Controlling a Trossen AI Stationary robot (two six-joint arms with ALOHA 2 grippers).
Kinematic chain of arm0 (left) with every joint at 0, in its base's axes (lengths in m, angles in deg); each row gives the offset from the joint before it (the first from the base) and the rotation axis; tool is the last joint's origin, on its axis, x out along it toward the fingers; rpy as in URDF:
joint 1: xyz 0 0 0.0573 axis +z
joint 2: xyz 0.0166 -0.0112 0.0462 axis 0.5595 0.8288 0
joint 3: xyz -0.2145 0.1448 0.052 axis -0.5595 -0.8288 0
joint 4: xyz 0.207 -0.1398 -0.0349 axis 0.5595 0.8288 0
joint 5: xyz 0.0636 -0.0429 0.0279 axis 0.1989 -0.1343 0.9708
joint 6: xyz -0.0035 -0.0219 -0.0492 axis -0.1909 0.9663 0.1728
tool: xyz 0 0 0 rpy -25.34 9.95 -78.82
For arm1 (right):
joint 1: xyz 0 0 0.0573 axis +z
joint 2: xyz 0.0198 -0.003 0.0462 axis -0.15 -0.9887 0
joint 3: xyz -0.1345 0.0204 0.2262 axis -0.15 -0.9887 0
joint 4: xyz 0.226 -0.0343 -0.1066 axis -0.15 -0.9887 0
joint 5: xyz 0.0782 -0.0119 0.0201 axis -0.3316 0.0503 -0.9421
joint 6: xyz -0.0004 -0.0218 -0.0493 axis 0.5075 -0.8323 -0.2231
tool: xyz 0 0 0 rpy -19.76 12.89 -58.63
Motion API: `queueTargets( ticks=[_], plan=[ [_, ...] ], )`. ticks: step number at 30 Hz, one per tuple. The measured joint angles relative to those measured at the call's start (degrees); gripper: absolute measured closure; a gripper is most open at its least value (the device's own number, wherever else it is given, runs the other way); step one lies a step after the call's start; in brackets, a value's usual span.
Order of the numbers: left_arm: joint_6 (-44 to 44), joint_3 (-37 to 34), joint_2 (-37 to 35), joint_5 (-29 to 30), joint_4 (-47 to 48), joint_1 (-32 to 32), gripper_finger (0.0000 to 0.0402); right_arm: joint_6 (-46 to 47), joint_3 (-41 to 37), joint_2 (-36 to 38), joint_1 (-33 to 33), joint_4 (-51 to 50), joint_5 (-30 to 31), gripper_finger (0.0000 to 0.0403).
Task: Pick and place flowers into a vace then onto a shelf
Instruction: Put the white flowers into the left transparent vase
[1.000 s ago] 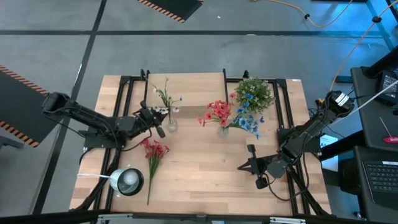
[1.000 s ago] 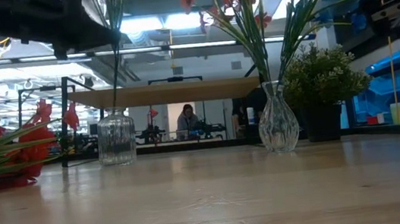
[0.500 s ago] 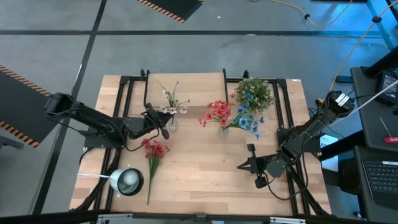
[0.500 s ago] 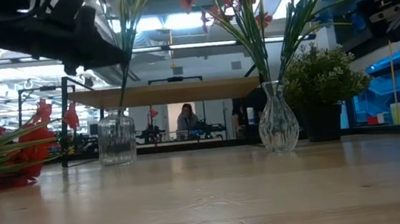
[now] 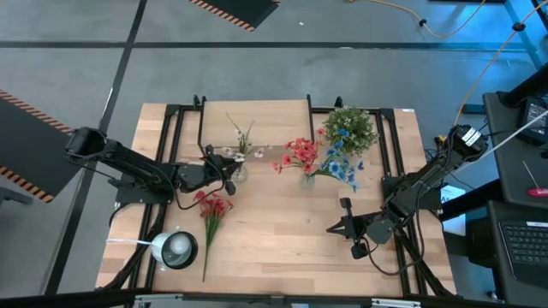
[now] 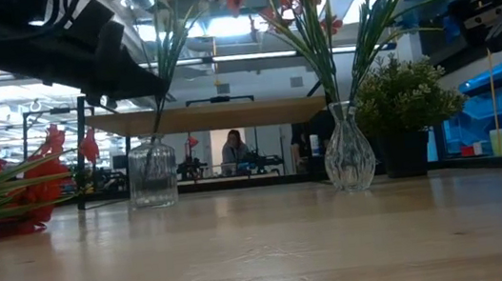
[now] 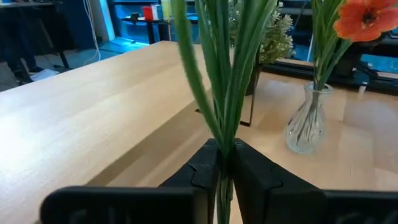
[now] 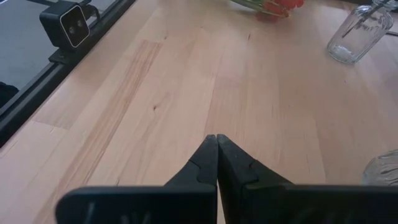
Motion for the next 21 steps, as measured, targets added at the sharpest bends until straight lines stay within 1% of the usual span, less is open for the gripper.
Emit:
queueTargets(
  ticks=[5,11,21],
  plan=[
    [0.0,0.0,0.0,1.6,-0.1,0.0,0.0338,0.0,0.0,0.0,0.0,0.0,0.0,0.0402],
    [0.0,0.0,0.0,1.5,-0.1,0.0,0.0314,0.0,0.0,0.0,0.0,0.0,0.0,0.0402],
    [-0.3,0.0,0.0,1.7,-0.1,0.0,0.0293,0.0,0.0,0.0,0.0,0.0,0.0,0.0402]
  ],
)
